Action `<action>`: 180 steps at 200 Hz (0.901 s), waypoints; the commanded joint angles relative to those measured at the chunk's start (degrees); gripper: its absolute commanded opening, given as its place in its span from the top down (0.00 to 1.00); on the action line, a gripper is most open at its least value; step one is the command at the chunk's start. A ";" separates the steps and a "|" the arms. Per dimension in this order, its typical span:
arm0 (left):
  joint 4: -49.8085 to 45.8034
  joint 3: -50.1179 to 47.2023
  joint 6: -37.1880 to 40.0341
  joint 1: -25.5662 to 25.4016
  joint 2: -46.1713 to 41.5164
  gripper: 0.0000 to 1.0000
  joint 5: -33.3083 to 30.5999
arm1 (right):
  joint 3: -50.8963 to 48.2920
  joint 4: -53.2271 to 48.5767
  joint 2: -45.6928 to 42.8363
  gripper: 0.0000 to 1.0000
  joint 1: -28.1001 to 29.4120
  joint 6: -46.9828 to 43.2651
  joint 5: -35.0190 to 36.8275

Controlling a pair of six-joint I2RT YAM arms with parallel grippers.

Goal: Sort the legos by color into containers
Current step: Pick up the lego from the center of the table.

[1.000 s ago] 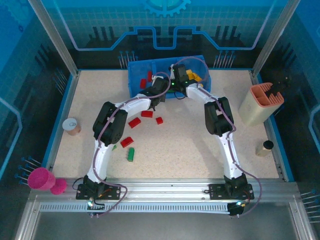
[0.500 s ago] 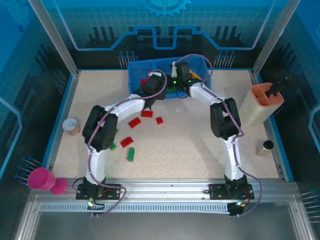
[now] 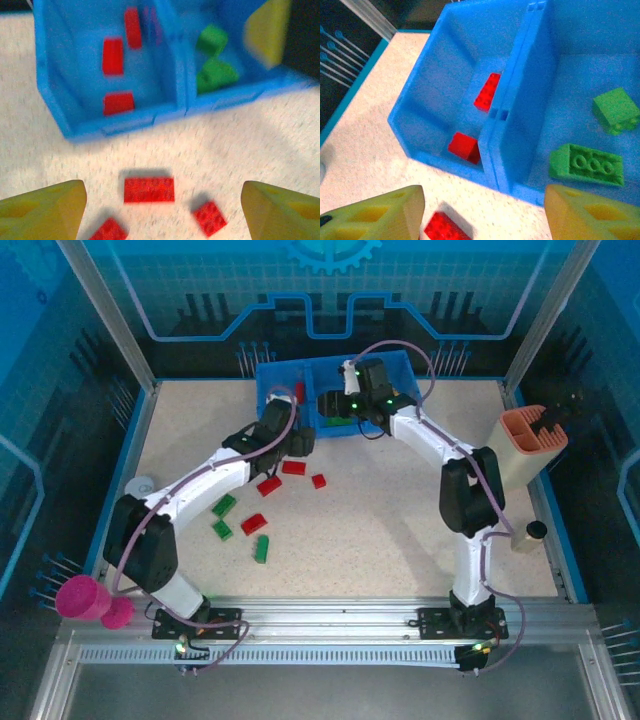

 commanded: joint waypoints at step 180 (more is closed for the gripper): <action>-2.76 6.30 -3.16 1.81 23.48 0.12 3.45 | -25.61 -8.21 -19.70 0.22 -1.33 -9.02 5.29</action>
